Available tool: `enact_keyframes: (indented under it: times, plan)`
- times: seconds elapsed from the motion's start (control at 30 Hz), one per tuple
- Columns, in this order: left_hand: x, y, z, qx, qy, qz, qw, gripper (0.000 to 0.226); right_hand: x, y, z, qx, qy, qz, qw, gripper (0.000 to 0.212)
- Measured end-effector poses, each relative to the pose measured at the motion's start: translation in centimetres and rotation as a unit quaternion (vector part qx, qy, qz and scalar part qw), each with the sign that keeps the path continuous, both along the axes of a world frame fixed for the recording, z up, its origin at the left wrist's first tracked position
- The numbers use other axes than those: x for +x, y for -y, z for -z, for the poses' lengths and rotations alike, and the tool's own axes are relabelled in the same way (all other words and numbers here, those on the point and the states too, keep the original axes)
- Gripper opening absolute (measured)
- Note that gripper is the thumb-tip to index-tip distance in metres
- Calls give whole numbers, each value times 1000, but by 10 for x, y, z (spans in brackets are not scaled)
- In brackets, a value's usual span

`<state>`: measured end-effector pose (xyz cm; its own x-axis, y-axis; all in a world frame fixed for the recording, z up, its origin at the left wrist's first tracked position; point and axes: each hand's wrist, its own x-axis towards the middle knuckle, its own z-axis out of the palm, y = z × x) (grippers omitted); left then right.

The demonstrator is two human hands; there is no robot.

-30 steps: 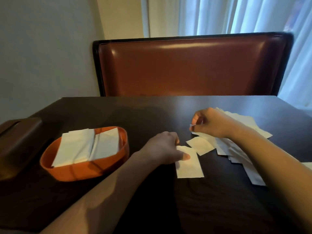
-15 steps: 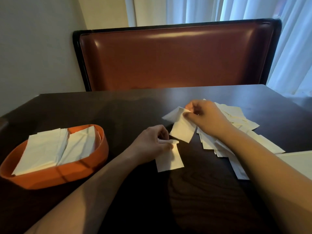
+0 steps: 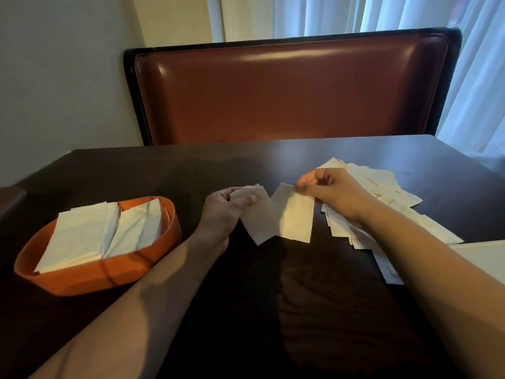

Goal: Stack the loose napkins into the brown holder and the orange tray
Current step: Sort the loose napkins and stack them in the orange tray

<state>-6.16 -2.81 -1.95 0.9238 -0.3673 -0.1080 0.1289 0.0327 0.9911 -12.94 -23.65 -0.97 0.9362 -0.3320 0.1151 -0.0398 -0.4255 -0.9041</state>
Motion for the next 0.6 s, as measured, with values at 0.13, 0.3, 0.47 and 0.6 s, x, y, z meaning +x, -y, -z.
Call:
enact_keyframes:
  times: [0.13,0.3,0.47,0.6]
  plan:
    - [0,-1,-3,-48,-35,35,998,21,2,1,-1,134,16,-1,991,21]
    - [1,0,-3,-31,-27,50,998,14,0,2,1,114,-29,-34,992,11]
    - [3,2,-1,2,1,44,999,20,-4,-2,-2,114,-50,-56,991,17]
    - [3,0,-2,-12,-2,54,998,35,-3,-5,-3,83,28,-35,996,19]
